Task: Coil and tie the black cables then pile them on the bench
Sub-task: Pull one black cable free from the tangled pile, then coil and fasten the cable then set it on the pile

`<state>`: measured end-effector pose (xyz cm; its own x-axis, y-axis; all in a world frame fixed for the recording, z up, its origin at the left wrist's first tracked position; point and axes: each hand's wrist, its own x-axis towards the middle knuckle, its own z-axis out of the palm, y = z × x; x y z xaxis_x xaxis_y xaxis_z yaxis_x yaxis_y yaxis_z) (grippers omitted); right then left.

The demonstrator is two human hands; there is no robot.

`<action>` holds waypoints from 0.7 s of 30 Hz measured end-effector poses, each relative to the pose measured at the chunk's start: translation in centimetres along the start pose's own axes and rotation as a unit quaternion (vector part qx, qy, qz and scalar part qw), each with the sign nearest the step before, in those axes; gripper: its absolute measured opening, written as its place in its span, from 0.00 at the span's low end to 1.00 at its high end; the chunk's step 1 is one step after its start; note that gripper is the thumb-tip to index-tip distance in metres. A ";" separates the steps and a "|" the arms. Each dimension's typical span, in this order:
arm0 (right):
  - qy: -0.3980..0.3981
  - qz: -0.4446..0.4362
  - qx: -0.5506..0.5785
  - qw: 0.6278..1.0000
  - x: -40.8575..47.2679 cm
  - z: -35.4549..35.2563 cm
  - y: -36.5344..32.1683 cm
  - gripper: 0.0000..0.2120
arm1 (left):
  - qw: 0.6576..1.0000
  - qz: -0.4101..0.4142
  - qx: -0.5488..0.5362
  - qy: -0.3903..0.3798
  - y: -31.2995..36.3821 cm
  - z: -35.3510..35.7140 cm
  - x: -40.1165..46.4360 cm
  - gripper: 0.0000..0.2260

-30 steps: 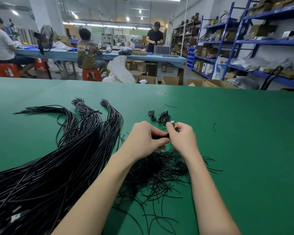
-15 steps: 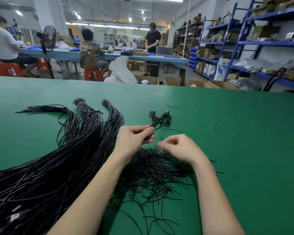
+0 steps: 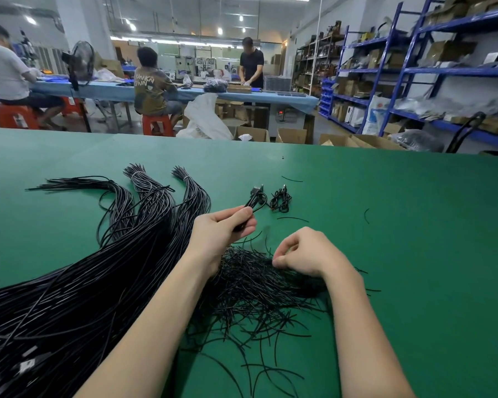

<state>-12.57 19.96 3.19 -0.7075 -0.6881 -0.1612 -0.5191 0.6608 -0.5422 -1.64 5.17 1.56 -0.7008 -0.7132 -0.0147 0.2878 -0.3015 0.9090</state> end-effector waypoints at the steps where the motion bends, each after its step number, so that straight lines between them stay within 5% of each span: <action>1: 0.009 0.002 0.002 1.000 0.0 -0.3 0.2 0.03 | 1.000 0.000 0.000 0.001 0.1 -0.1 0.0 0.06; 9: 0.041 0.011 0.119 0.992 -0.2 -1.3 1.4 0.06 | 1.000 -0.003 0.005 0.003 0.1 -0.3 0.1 0.06; 13: -0.044 0.022 0.019 0.999 -0.4 -1.0 1.1 0.08 | 1.000 0.000 0.012 0.005 0.0 -0.4 0.1 0.06; 21: -0.044 0.065 -0.091 0.993 -1.1 -2.6 0.4 0.07 | 1.000 0.002 0.020 0.006 0.1 -0.5 0.0 0.08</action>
<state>-13.29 21.76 5.31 -0.7337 -0.6112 -0.2969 -0.5089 0.7838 -0.3560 -1.33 4.80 1.47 -0.6909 -0.7227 -0.0155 0.2646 -0.2727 0.9250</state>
